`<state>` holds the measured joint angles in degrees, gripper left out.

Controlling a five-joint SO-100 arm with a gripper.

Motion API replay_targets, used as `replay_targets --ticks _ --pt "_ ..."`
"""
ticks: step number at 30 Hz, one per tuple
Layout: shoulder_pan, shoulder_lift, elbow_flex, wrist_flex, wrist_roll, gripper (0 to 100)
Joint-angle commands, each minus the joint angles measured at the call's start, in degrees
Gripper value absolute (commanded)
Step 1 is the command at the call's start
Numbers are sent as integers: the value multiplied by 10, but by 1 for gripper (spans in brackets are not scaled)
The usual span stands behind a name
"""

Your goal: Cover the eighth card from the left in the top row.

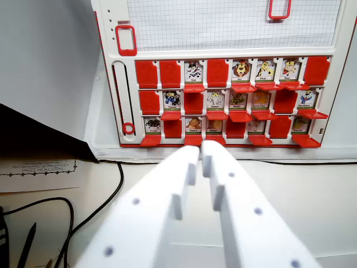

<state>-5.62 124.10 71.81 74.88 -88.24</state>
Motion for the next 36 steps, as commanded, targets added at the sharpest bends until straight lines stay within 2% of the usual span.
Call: replay_targets --ticks 1,4,18,36 --pt "6 62 17 -1 -12 0" --pt "14 91 52 -11 -19 0" --pt "12 156 171 -39 -29 0" --pt "14 161 227 -92 -24 0"
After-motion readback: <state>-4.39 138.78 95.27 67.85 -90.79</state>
